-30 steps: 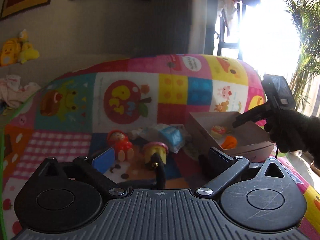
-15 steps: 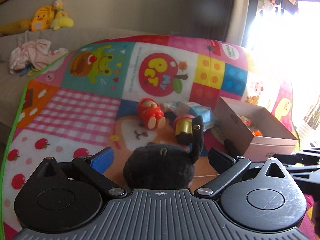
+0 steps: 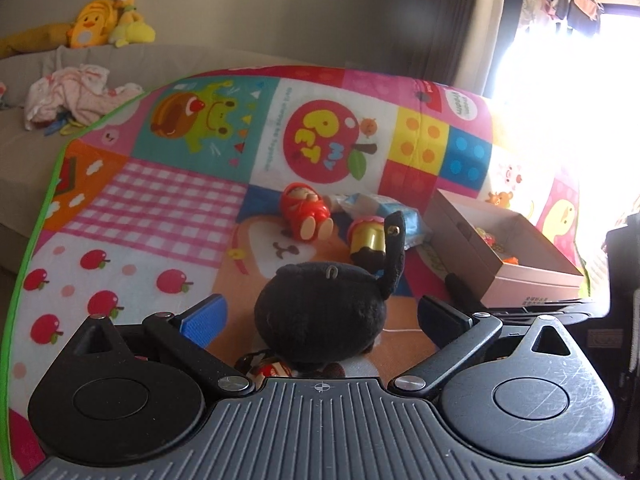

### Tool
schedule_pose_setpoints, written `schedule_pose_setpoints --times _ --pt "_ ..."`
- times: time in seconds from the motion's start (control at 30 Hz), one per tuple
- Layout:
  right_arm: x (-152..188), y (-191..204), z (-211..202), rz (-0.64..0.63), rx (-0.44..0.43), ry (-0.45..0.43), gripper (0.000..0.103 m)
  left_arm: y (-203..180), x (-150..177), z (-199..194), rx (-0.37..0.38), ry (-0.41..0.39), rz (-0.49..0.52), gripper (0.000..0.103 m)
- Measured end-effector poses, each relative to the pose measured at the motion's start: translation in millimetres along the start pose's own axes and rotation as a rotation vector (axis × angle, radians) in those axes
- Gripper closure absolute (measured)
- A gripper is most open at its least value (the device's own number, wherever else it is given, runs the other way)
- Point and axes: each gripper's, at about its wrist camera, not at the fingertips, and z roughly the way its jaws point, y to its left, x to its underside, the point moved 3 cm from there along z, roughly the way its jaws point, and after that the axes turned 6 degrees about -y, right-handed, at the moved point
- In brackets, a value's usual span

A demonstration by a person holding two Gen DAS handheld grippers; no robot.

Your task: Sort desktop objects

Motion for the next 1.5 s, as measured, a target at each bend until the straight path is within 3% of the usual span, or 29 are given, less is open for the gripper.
schedule_pose_setpoints --times 0.1,0.23,0.4,0.5,0.57,0.67,0.77,0.87,1.0,1.03,1.1,1.17,1.23,1.5 --pt "16 -15 -28 -0.044 -0.055 0.004 0.082 -4 -1 -2 0.008 -0.005 0.012 0.0" --pt "36 -44 -53 -0.09 -0.001 0.0 0.085 -18 -2 -1 0.029 -0.001 0.041 0.0" --pt "45 -94 -54 -0.1 0.269 -0.059 0.082 -38 0 0 0.046 0.011 0.083 0.0" --pt "44 -108 -57 -0.013 0.205 -0.062 0.071 -49 -1 -4 0.057 0.004 0.118 0.0" --pt "44 -102 -61 0.007 0.129 -0.091 0.052 -55 -3 -5 0.06 -0.002 0.137 0.0" --pt "43 -76 -65 -0.033 0.009 -0.126 0.039 -62 -4 -5 0.059 -0.002 0.156 0.0" --pt "42 -49 -54 -0.108 -0.042 -0.116 0.03 -66 -2 -3 0.052 0.018 0.157 0.0" --pt "44 -35 -37 -0.185 0.005 -0.102 0.025 -71 7 -4 0.056 0.032 0.16 0.0" --pt "42 -48 -24 -0.205 0.244 -0.134 0.018 -76 23 -6 0.063 0.05 0.199 0.0" --pt "42 -54 -23 -0.185 0.27 -0.13 0.018 -76 25 -6 0.056 0.049 0.211 0.0" --pt "44 -66 -25 -0.122 0.231 -0.106 0.016 -71 25 -5 0.012 0.036 0.218 0.0" --pt "50 -71 -28 -0.083 0.184 -0.078 0.004 -61 19 -3 -0.029 0.028 0.186 0.0" --pt "55 -72 -33 -0.079 0.169 -0.081 0.0 -47 12 0 -0.062 0.026 0.142 0.0" --pt "59 -62 -35 -0.113 0.169 -0.08 0.0 -28 5 48 -0.144 0.141 0.077 0.0"
